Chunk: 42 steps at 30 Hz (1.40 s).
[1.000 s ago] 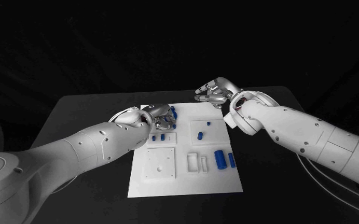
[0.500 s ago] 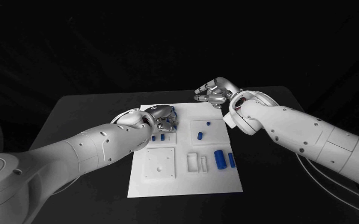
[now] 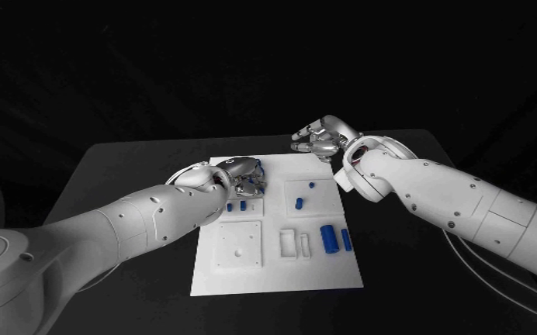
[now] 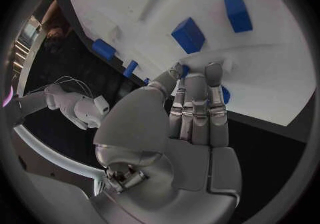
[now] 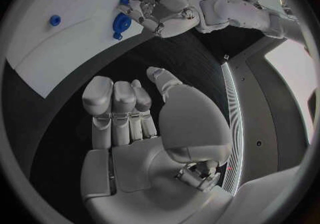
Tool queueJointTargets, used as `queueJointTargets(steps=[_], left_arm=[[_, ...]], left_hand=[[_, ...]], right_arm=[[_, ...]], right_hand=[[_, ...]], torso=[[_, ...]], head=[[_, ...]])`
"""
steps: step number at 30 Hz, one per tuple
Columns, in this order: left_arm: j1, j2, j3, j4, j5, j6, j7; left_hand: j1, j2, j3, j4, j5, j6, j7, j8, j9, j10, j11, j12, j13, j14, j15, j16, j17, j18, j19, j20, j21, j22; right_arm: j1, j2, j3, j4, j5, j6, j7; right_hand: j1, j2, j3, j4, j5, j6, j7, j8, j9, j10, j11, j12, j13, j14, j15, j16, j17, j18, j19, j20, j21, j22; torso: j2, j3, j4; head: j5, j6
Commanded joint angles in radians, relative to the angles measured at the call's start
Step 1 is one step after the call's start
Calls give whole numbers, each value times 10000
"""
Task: Assemble the parts on the task board
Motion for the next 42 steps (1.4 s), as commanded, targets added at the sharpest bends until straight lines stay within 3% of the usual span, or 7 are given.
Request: queueJointTargets(steps=[1, 15, 23, 33, 42], left_arm=[[-72, 21, -40, -44, 15, 494, -164], [-80, 98, -43, -103, -26, 466, -71], [-82, 77, -43, -126, -27, 265, -36], [-85, -83, -36, -53, 338, -317, 104], [-86, -340, 146, 207, 1566, -904, 314]], left_hand=[[74, 52, 58, -3, 6, 134, -11, -31, -6, 136, 0, -15, 19, 45, -20, 38, 1, 8, -63, -6, 69, 192], [263, 468, -223, -106, 59, 959, -200, -23, 12, 880, -266, -20, 32, 176, -219, 13, -7, -141, -56, -202, 279, 190], [239, 578, -327, -222, 100, 972, -200, -32, 6, 876, -268, -20, 31, 200, -235, -25, 0, -181, -76, -240, 339, 180], [149, 552, -165, -332, 154, 857, -167, -34, 1, 728, -216, -24, 27, 240, -206, -78, -12, -126, -64, -206, 357, 171], [115, 528, -51, -378, 152, 874, -165, -26, 7, 728, -216, -20, 28, 326, -215, -114, -25, -103, -16, -208, 373, 168]], right_arm=[[3, 2, 7, 18, -28, 64, 43], [4, 23, 7, 13, -28, 74, 49], [4, 12, 7, 16, -28, 75, 50], [4, 2, 8, 13, -28, 69, 58], [4, -77, 8, 4, -26, 71, 51]], right_hand=[[-75, -4, 40, -45, 30, -22, 3, -53, -13, -31, -5, -8, -9, 40, 5, -29, -2, 177, 653, 18, -15, 800], [-104, 8, 71, -59, 33, 19, -7, -52, -12, -22, -11, 23, -12, 57, 1, -7, 51, 176, 652, 16, 35, 796], [-104, 8, 71, -59, 33, 19, -7, -52, -12, -22, -11, 23, -12, 57, 1, -7, 51, 176, 652, 16, 35, 796], [-107, 8, 72, -53, 32, 43, -13, -53, -13, -5, -15, 48, 4, 61, 0, 2, 61, 171, 654, 14, 61, 802], [-112, 10, 74, -46, 34, 46, -15, -53, -13, -9, -17, 35, -7, 59, -2, -13, 55, 170, 654, 12, 62, 800]], torso=[[4, 0, 12], [5, -3, 7], [6, 3, 9], [6, -3, 7], [-10, -20, 44]], head=[[-5, -1], [-1, -26], [-8, -19], [28, 4], [3, -5]])
